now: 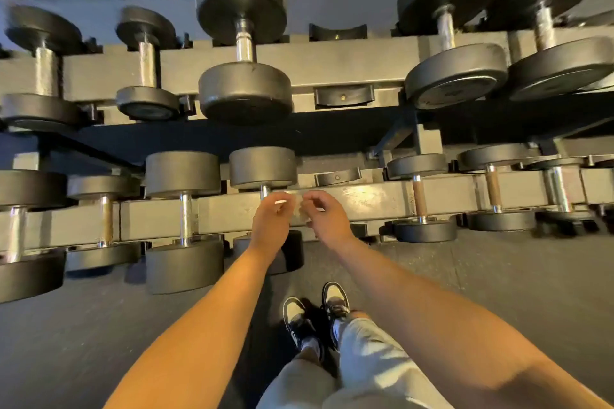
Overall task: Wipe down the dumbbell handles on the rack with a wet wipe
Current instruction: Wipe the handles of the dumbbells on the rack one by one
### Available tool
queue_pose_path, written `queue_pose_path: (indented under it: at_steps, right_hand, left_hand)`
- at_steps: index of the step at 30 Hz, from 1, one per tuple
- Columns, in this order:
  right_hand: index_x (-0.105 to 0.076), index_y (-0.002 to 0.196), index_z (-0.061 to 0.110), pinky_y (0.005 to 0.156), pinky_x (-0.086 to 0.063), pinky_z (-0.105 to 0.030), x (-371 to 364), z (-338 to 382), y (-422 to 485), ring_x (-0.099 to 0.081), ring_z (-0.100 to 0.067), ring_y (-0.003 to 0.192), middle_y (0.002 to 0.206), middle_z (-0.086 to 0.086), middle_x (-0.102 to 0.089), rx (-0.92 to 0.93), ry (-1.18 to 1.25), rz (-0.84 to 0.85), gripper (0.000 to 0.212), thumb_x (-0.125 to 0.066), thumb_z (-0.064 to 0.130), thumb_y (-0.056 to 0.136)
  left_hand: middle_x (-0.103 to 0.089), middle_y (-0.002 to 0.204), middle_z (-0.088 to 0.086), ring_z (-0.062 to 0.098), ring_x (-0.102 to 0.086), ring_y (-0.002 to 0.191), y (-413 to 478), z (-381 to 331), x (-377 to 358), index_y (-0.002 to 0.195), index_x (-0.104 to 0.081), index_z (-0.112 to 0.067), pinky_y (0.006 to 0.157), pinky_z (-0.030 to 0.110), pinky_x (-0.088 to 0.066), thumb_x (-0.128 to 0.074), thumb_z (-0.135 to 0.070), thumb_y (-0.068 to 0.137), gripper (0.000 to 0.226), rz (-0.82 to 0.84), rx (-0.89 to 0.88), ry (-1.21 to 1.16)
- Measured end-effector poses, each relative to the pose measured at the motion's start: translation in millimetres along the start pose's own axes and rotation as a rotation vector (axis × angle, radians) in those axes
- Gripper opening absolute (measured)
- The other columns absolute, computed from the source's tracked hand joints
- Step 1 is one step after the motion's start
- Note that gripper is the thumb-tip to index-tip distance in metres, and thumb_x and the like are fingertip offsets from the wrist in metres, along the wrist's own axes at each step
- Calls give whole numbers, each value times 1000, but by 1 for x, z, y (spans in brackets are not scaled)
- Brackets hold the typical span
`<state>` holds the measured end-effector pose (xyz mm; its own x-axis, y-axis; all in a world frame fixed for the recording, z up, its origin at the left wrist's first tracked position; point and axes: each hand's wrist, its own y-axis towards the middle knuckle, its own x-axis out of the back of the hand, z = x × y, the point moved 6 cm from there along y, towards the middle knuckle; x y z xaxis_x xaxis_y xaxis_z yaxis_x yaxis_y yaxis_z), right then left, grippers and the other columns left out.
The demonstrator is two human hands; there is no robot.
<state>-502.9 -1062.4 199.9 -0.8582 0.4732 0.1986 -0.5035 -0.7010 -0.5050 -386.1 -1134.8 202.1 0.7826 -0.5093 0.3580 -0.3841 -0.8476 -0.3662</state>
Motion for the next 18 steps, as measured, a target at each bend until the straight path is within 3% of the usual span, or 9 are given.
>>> queue_pose_path:
  at_steps: [2, 5, 7, 12, 16, 18]
  right_hand:
    - [-66, 105, 28, 91, -57, -45, 27, 19, -14, -65, -20, 99, 104, 3, -67, 19, 4, -48, 10, -59, 23, 100]
    - [-68, 101, 24, 89, -58, -46, 63, 39, -26, -66, -18, 95, 100, 2, -68, 45, 17, -92, 11, -58, 27, 97]
    - [-69, 98, 25, 87, -57, -49, 89, 52, -28, -66, -19, 93, 98, 2, -68, 76, 22, -124, 15, -57, 27, 89]
    - [-69, 100, 22, 85, -57, -42, 163, 74, -10, -67, -19, 92, 96, -1, -70, 104, 122, -209, 14, -60, 15, 92]
    - [-68, 103, 18, 79, -55, -35, 218, 83, 19, -67, -22, 91, 97, -6, -71, 123, 208, -180, 11, -59, 22, 99]
    - [-68, 105, 19, 82, -55, -37, 244, 89, 38, -67, -22, 92, 98, -5, -71, 148, 185, -132, 12, -60, 25, 99]
  left_hand:
    - [-62, 102, -11, 2, -59, 96, -8, -31, -13, 107, -64, -27, 83, 14, -48, -57, -25, 102, 9, 25, -29, -25]
    - [-67, 100, -4, 15, -66, 97, -15, -73, -39, 88, -68, -37, 88, 39, -56, -68, -32, 91, 6, 60, -40, -178]
    - [-69, 100, -4, 17, -68, 97, -13, -97, -53, 89, -70, -36, 91, 47, -57, -72, -29, 87, 7, 45, -65, -198]
    - [-68, 106, -9, 11, -65, 101, 1, -152, -100, 100, -68, -33, 94, 42, -55, -65, -22, 97, 12, 52, -93, -118]
    - [-70, 103, -6, 12, -66, 98, 16, -192, -145, 102, -70, -27, 91, 38, -56, -68, -20, 94, 11, 17, -94, -157]
    - [-70, 101, -7, 10, -66, 97, 26, -213, -170, 99, -72, -26, 89, 34, -55, -70, -20, 93, 9, -33, -126, -150]
